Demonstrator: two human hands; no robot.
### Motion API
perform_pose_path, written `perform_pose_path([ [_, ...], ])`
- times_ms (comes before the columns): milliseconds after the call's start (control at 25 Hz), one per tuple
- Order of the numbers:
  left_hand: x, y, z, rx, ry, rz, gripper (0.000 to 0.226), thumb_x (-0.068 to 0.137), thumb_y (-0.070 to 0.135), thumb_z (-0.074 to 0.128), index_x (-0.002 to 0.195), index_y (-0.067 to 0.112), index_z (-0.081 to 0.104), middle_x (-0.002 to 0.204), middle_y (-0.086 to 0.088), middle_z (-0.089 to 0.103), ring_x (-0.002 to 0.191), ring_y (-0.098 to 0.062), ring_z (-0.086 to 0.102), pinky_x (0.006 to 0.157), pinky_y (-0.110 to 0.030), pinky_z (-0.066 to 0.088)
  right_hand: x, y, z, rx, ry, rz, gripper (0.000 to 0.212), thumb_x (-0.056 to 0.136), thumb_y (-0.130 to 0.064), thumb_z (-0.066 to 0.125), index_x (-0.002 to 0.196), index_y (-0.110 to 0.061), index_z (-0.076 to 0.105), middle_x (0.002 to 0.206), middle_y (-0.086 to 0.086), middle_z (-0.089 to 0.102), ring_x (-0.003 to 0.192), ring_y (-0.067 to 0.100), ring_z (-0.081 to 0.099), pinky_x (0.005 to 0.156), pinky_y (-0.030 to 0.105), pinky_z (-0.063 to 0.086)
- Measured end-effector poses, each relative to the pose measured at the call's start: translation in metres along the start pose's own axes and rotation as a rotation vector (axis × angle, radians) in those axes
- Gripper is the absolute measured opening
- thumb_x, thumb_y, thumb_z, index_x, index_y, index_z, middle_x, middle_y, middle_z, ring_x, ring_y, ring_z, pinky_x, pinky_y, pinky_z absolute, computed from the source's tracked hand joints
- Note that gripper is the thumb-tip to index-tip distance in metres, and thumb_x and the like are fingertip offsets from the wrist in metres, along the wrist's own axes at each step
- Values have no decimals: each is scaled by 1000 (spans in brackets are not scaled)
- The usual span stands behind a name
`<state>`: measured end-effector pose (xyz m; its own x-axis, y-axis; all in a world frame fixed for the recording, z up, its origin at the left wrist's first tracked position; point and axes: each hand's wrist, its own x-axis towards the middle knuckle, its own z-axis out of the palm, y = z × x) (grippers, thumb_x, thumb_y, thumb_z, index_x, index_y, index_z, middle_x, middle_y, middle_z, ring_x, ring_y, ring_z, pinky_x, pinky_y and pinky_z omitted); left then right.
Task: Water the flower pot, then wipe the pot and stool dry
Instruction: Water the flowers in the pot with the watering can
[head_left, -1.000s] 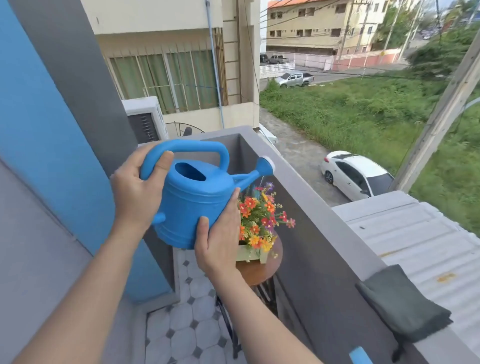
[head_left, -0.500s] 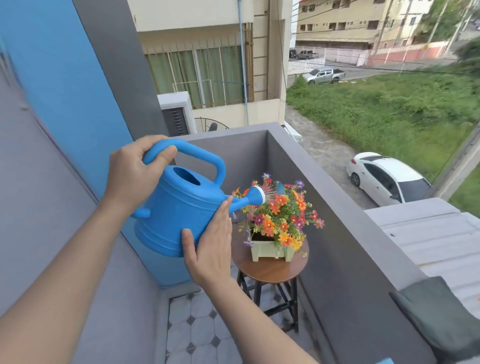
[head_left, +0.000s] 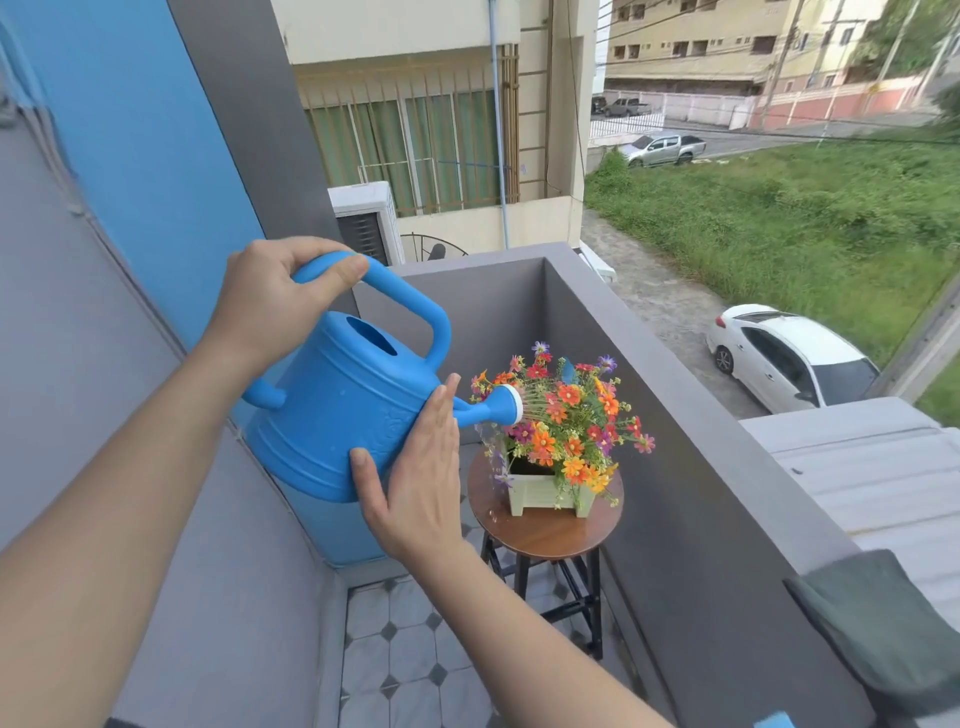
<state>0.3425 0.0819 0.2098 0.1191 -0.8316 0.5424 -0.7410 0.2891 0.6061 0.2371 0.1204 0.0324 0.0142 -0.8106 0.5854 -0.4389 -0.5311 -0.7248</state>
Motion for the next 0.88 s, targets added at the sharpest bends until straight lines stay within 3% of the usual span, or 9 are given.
perform_pose_path([
  [120,0,5,4,-18,-38,-10,10,87,37,63,90,30,69,41,19,47,40,-4,41,46,-14,34,-5,1,-3,-7,20,-8,87,93,-56,31,143,-20,-31,152,-4,-37,146,13,-20,118,28,-9],
  [320,1,7,10,-50,-14,-29,15,87,38,63,92,27,70,39,17,45,36,-7,38,44,-20,33,0,5,-15,-13,31,-5,85,92,-57,29,145,-21,-27,155,10,-19,145,10,-20,119,30,-6],
  [520,2,18,11,-60,-110,-21,11,88,34,63,90,25,69,35,17,44,32,-6,35,36,-11,27,-9,0,-9,-2,19,39,87,92,-59,27,141,-21,-33,151,2,-37,145,12,-23,117,27,-11],
  [680,-3,16,16,-14,-66,-17,13,86,37,63,90,26,70,47,12,49,38,-6,39,39,-10,30,-10,7,-13,-15,-2,52,80,91,-63,22,144,-22,-22,155,17,-15,142,6,-27,117,27,-10],
  [800,-4,11,15,-6,-25,-35,11,86,38,63,87,29,70,61,-3,51,42,-7,40,40,-10,32,-4,12,-16,-33,-6,8,78,91,-61,24,146,-21,-15,154,15,-14,143,6,-25,118,28,-8],
  [880,-4,9,13,-10,-40,-46,8,86,39,63,80,37,67,57,6,51,43,-6,40,42,-13,32,-5,10,-15,-25,-26,5,78,91,-62,23,147,-21,-13,154,13,-15,143,7,-25,118,28,-7],
])
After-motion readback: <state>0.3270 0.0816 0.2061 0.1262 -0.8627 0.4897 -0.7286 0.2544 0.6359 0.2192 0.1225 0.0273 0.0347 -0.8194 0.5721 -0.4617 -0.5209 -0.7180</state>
